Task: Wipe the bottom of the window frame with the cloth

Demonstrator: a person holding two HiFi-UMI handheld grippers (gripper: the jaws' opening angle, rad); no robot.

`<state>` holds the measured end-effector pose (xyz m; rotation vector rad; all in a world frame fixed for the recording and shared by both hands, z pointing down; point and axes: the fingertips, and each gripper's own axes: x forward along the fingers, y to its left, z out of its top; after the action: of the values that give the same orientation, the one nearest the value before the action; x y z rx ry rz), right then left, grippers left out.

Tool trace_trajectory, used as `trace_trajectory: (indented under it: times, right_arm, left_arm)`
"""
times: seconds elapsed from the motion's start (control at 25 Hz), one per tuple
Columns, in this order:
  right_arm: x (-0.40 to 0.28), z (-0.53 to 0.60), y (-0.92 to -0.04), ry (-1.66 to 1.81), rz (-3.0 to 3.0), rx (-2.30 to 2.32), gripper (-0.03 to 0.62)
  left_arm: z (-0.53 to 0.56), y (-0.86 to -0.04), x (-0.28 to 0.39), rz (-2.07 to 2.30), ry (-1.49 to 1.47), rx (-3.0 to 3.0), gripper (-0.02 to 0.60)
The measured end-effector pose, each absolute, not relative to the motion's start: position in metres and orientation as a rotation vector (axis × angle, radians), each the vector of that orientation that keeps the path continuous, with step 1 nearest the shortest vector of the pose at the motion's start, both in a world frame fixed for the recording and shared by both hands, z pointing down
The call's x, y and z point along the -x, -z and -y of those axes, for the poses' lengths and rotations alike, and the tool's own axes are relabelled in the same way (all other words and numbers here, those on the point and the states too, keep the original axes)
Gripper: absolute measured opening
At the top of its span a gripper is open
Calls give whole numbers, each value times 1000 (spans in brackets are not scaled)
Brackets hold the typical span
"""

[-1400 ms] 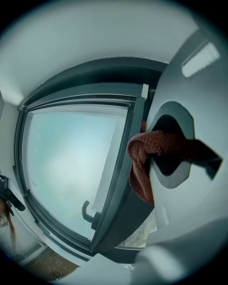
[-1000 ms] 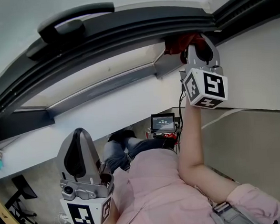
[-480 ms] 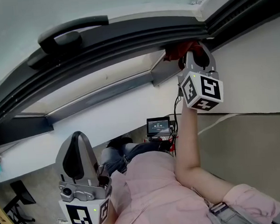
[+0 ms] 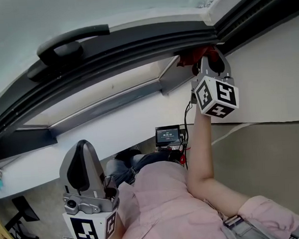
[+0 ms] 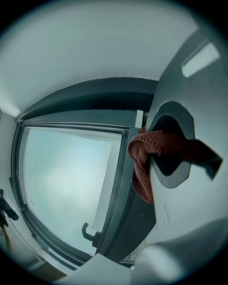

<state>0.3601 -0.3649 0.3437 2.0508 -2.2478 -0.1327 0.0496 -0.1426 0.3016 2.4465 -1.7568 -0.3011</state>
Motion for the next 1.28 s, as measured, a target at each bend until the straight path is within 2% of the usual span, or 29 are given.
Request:
trace_trajectory:
  times: [1.0, 1.28]
  right_arm:
    - [-378, 371, -344, -6, 2317, -2174, 51]
    - [-379, 371, -342, 275, 2156, -2086, 49]
  left_arm:
    - [148, -296, -55, 1748, 329, -2458, -4]
    - [141, -297, -50, 1780, 331, -2437, -3]
